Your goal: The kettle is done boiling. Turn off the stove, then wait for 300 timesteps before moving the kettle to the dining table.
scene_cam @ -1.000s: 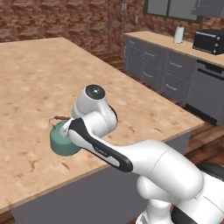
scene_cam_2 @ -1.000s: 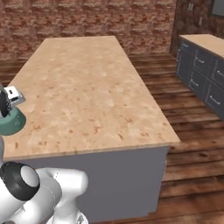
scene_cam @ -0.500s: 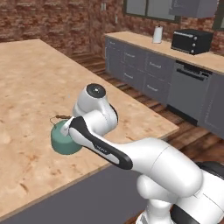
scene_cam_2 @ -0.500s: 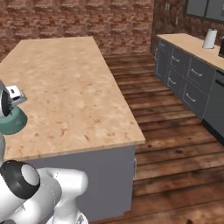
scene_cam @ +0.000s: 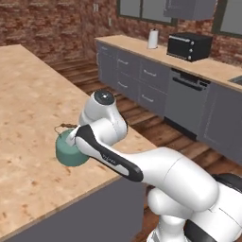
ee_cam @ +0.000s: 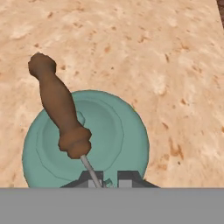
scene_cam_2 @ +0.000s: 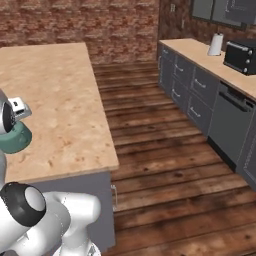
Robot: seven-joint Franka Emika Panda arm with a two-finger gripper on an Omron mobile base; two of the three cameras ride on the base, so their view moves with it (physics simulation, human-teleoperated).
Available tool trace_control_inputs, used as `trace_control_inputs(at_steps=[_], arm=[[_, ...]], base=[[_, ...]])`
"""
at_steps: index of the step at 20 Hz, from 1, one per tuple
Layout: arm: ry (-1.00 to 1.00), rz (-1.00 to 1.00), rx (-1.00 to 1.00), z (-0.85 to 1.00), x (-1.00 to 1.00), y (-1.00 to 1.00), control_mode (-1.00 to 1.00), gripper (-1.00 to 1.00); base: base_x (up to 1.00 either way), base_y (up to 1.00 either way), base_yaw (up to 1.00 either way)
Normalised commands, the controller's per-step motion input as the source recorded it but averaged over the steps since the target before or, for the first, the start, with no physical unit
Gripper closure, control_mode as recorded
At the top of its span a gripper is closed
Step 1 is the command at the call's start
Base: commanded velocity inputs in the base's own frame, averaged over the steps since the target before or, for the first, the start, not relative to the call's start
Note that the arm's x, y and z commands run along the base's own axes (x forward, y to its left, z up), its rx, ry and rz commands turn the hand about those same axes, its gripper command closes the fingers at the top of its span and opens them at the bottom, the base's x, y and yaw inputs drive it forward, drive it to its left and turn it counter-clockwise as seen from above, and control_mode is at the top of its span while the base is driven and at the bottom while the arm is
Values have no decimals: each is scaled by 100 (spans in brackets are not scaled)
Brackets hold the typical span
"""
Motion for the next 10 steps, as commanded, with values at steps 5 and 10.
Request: trace_control_inputs(at_steps=[5, 10], arm=[[0, 0, 0, 0, 0, 0, 100, 100], [0, 0, 0, 0, 0, 0, 100, 100]], base=[[17, -76, -6], [23, -72, -4]])
